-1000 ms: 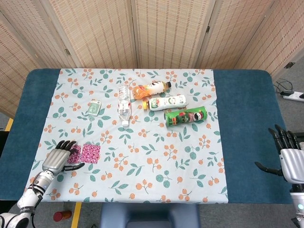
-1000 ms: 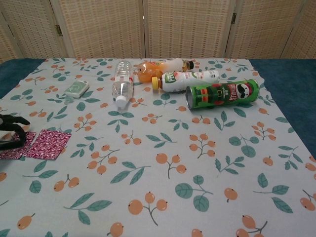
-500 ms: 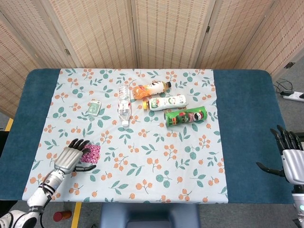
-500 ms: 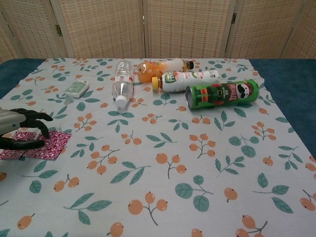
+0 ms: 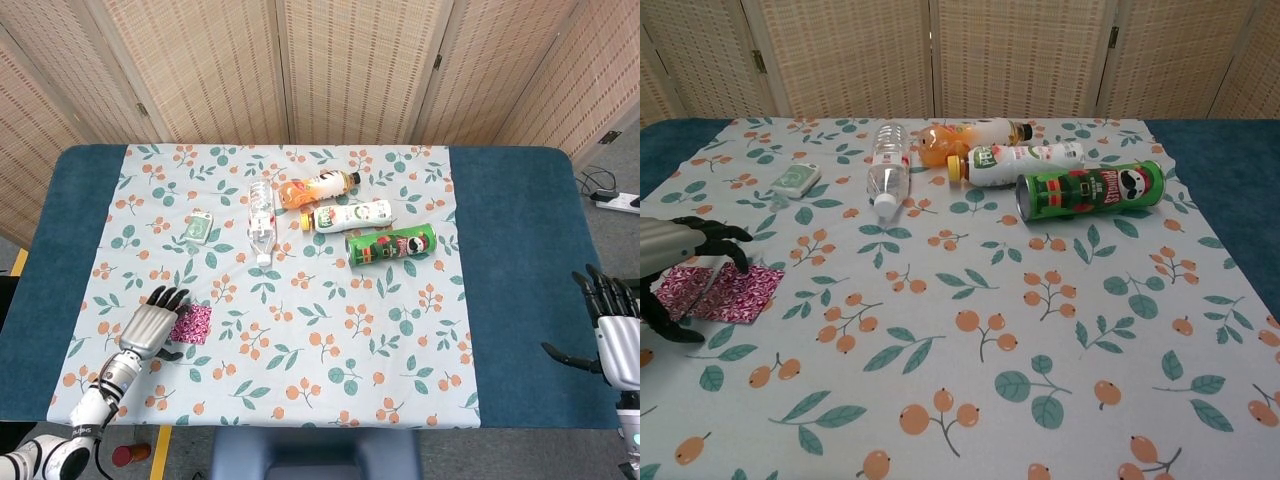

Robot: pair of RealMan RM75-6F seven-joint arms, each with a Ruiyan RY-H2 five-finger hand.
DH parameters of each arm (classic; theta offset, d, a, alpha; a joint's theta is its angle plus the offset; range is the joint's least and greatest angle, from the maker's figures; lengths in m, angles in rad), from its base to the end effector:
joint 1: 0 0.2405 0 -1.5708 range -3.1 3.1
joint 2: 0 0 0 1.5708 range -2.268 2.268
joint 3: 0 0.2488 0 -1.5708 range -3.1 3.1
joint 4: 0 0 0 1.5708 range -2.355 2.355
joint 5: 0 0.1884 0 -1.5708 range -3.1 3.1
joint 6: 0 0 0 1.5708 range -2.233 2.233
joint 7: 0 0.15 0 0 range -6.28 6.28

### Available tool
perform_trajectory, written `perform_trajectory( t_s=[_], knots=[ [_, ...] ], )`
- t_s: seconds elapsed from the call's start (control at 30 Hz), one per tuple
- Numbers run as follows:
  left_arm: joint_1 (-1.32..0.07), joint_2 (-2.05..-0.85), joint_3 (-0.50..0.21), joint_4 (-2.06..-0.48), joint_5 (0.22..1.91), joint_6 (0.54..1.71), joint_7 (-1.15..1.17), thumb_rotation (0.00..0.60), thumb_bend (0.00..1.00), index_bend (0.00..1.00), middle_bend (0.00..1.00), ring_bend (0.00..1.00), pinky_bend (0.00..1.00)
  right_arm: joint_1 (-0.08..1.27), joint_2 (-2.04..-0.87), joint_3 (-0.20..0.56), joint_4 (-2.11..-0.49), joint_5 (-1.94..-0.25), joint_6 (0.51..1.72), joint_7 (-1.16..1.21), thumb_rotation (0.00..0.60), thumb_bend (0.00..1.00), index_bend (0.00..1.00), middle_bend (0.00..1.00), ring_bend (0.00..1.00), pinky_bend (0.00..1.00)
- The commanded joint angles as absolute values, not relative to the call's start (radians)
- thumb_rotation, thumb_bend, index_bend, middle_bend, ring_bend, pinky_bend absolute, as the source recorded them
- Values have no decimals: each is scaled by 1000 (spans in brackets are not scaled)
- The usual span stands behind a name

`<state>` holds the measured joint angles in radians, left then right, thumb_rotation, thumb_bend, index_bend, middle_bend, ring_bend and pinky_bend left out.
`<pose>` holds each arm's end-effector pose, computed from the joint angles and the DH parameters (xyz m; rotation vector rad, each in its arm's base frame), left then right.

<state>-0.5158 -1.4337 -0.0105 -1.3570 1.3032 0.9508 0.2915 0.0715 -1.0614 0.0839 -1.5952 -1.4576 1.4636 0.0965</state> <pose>-0.2636 0.2880 0.0281 -1.9162 -0.8703 -0.5804 -0.3084 -0.1873 0.2003 1.3170 -0.9324 0.9096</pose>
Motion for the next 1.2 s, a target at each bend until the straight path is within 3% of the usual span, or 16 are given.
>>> perform_trajectory(
  t_s=[0.03, 1.2],
  knots=[
    [-519, -1446, -17, -1334, 1294, 945, 282, 593, 127, 277, 87, 3, 0, 71, -1061, 84, -1596, -1457, 1464, 96, 470, 157, 0, 0, 0, 0],
    [-582, -1478, -84, -1244, 1178, 870, 302, 592, 127, 282, 87, 3, 0, 61, -1067, 85, -1581, -1445, 1462, 110, 471, 158, 0, 0, 0, 0]
  ],
)
